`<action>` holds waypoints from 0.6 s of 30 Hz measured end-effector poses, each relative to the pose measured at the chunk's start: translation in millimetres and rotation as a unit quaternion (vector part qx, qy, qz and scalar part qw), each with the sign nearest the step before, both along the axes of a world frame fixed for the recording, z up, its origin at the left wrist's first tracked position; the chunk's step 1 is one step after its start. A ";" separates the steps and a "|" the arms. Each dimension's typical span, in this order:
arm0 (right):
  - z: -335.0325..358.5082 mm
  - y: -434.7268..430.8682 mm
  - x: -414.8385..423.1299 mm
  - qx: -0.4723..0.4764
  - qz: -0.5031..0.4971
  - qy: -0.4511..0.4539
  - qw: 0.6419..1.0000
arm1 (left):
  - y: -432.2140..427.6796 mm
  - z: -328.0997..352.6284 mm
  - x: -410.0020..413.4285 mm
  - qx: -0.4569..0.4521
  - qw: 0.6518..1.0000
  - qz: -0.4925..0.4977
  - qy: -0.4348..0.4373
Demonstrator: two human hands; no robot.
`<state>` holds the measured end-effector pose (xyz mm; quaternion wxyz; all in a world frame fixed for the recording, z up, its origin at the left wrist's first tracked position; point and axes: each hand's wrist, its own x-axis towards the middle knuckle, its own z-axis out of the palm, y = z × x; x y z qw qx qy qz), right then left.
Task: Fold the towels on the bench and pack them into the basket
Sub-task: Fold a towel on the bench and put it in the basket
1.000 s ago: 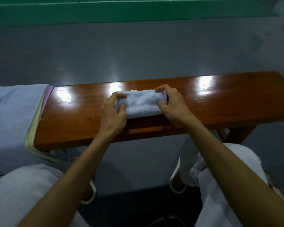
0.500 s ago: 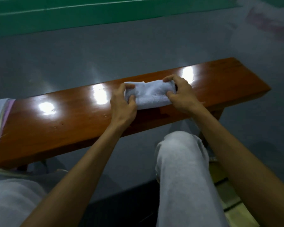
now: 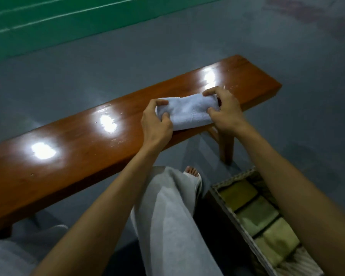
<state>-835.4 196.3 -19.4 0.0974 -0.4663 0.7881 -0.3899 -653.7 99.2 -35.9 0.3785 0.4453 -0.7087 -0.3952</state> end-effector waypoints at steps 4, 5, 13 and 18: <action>0.6 34.4 -29.4 0.002 -0.031 0.000 1.000 | 28.5 6.2 -36.8 -0.004 1.000 -0.028 0.004; -0.6 44.0 -37.0 0.001 -0.040 0.000 0.999 | 37.0 5.1 -45.4 -0.002 0.999 -0.035 0.006; -28.1 112.0 -80.1 0.030 -0.095 -0.004 0.995 | 105.7 -23.7 -99.6 0.041 0.998 -0.044 0.013; -60.1 154.2 -100.2 0.061 -0.133 -0.020 0.989 | 149.8 -48.8 -125.1 0.078 0.994 -0.082 -0.009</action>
